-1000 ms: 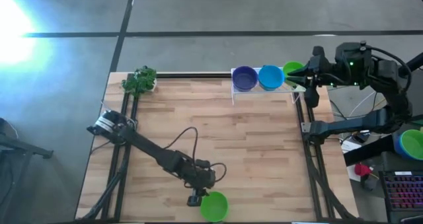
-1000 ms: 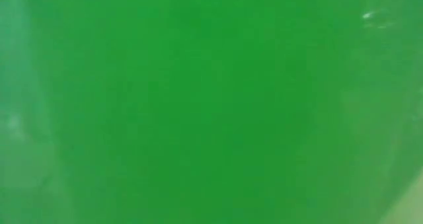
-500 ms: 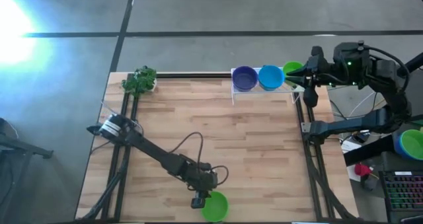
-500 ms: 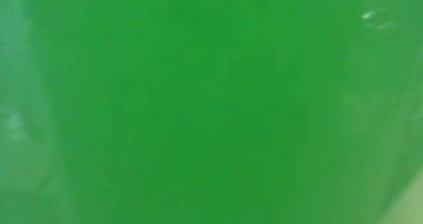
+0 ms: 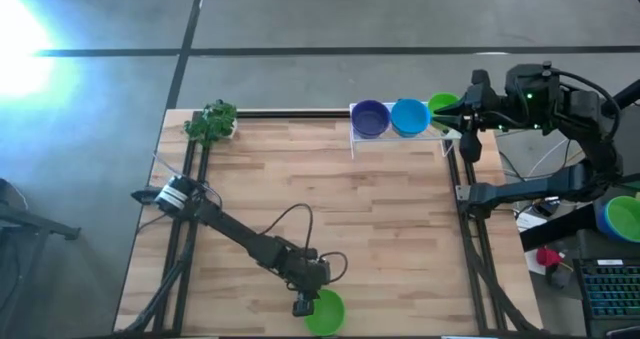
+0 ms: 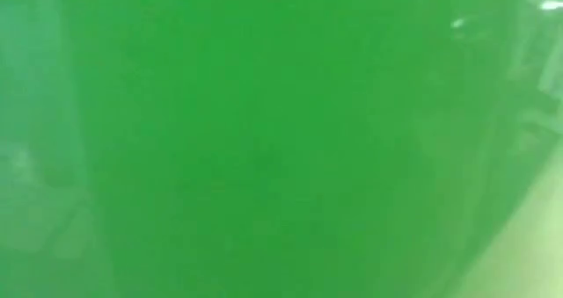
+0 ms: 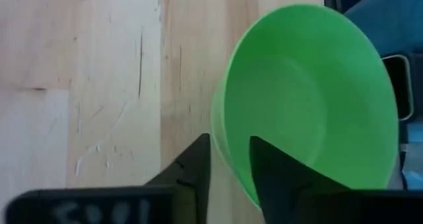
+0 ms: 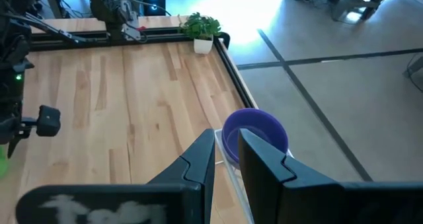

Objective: Pick & Place Mini bowls
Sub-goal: Stack the green bowl on top of the green bowls on the shelf

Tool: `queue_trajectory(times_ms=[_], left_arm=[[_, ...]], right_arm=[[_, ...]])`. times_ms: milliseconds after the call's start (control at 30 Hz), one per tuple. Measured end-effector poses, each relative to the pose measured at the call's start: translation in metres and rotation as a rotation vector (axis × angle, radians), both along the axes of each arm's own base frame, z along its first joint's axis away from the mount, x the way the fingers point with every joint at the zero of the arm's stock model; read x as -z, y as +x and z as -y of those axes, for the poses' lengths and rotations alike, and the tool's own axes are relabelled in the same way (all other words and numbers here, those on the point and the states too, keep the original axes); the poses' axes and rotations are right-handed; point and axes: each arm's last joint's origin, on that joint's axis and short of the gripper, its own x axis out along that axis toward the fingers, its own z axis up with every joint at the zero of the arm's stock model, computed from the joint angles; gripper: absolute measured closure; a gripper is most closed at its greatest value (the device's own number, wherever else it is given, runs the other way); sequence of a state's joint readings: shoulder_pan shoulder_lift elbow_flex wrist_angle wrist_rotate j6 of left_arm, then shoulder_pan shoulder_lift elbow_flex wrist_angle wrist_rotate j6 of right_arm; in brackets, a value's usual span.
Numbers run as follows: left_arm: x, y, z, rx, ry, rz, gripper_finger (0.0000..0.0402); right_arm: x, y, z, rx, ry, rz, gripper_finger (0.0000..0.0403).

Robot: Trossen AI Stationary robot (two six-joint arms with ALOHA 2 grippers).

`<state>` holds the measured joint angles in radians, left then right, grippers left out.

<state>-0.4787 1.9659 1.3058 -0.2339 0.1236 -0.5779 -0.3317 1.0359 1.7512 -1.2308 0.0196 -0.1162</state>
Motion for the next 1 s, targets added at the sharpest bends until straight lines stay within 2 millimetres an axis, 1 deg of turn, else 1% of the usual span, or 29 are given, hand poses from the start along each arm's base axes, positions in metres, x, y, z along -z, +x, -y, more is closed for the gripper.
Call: queue_trajectory(times_ms=[200, 333, 567, 733, 900, 1000], left_arm=[[-0.026, 0.011, -0.006, -0.041, -0.001, -0.044, 0.0389], [-0.049, 0.023, -0.012, -0.076, -0.006, -0.003, 0.0398], [-0.068, 0.033, -0.034, -0.143, 0.03, -0.042, 0.04], [-0.079, 0.044, -0.066, -0.229, 0.04, -0.048, 0.04], [-0.092, 0.057, -0.105, -0.359, 0.072, -0.014, 0.0401], [-0.093, 0.062, -0.132, -0.438, 0.066, -0.014, 0.0401]], right_arm=[[0.0, 0.0, 0.0, 0.0, 0.0, 0.0, 0.0337], [0.0, 0.0, 0.0, -0.008, -0.013, -0.005, 0.0337], [0.0, 0.0, 0.0, -0.01, -0.016, -0.005, 0.0337], [0.0, -0.001, 0.0, -0.02, -0.033, -0.011, 0.0337], [0.0, -0.001, 0.0, -0.022, -0.035, -0.015, 0.0337], [0.001, -0.001, -0.001, -0.023, -0.031, -0.027, 0.0337]])
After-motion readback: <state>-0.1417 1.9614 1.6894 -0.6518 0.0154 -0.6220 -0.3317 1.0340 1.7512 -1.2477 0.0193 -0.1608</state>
